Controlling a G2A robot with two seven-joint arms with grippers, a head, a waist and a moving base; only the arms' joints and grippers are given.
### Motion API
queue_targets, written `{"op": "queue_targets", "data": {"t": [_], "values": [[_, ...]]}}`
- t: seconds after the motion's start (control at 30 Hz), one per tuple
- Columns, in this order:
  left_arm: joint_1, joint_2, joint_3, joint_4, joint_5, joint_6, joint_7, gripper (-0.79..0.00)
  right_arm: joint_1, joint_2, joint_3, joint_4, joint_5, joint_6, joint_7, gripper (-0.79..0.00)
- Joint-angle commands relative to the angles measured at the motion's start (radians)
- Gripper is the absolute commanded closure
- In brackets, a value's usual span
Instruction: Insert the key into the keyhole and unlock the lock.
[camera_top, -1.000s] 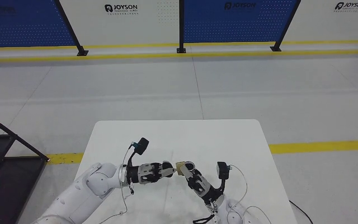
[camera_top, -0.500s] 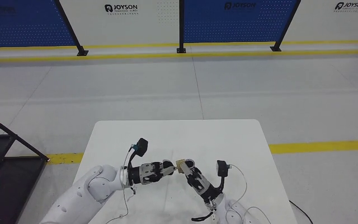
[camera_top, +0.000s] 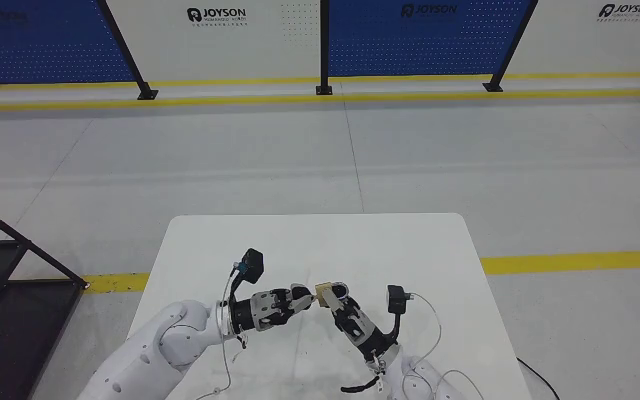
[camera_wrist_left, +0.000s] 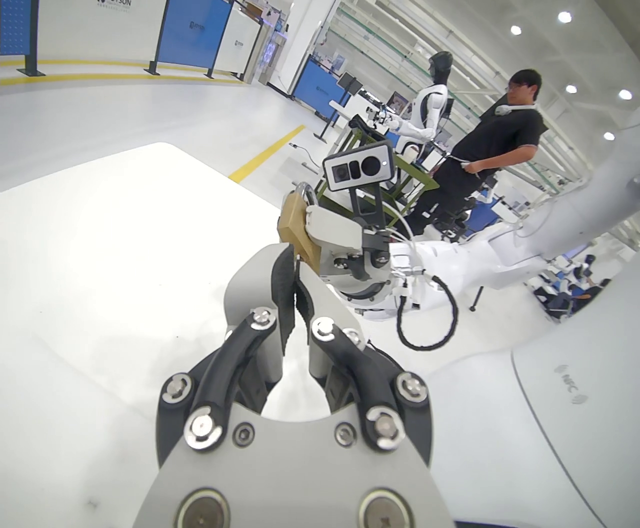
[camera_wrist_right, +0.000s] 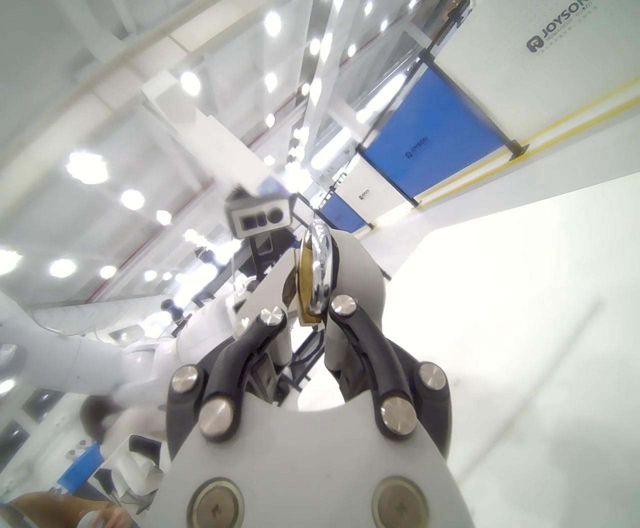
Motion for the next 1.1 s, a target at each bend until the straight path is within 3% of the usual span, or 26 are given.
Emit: {"op": "queue_targets", "data": {"t": [0.0, 0.7, 1.07], "values": [[0.013, -0.002, -0.004, -0.012, 0.048, 0.017, 0.031, 0.000, -0.001, 0.000, 0.001, -0.001, 0.001, 0.002, 0.000, 0.000], [0.096, -0.026, -0.039, -0.076, 0.386, 0.184, 0.267, 0.000, -0.017, -0.003, 0.012, -0.014, 0.019, 0.025, 0.029, 0.000], [0.120, -0.036, -0.043, -0.083, 0.524, 0.223, 0.353, 0.000, -0.021, -0.004, 0.018, -0.016, 0.040, 0.024, 0.048, 0.000]]}}
